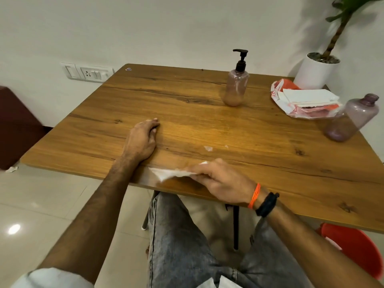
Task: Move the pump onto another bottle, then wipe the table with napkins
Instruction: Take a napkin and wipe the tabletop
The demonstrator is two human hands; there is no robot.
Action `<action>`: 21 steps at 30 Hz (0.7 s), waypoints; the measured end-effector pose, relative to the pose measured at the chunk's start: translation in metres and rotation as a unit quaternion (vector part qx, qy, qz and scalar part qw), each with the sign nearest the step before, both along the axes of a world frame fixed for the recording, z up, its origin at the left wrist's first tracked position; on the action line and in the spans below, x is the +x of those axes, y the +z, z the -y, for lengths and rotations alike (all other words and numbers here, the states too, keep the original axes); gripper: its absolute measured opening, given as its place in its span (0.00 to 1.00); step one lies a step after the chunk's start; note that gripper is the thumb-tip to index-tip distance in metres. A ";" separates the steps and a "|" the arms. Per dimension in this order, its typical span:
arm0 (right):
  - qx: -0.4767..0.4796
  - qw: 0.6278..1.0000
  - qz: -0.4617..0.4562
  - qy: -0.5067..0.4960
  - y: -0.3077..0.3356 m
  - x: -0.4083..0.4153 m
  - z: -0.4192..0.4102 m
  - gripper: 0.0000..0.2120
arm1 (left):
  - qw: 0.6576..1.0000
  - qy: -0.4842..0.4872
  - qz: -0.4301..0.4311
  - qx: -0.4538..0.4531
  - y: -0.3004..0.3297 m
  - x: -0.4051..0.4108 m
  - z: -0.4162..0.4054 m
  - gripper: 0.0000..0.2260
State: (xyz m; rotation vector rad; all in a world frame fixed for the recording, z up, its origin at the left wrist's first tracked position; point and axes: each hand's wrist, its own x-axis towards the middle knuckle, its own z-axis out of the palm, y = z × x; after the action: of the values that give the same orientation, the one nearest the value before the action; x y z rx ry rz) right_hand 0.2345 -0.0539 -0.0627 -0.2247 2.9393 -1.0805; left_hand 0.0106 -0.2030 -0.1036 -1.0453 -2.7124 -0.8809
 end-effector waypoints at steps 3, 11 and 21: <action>-0.286 0.956 0.047 -0.046 0.006 -0.005 -0.012 0.16 | 1.000 0.003 0.000 0.004 0.001 0.002 -0.001 0.15; -0.640 0.731 0.119 -0.206 0.005 -0.041 -0.042 0.10 | 0.999 0.031 0.013 0.021 0.006 0.008 -0.008 0.15; -0.670 0.703 0.096 -0.218 0.001 -0.070 -0.057 0.15 | 0.910 0.000 0.311 0.273 0.031 0.046 -0.045 0.13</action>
State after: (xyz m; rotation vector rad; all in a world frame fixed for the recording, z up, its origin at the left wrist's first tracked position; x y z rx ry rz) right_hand 0.1643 0.0031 -0.0617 0.5973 1.4208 -2.8129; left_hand 0.0562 -0.1581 -0.0722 -0.7185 -2.5809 -2.1183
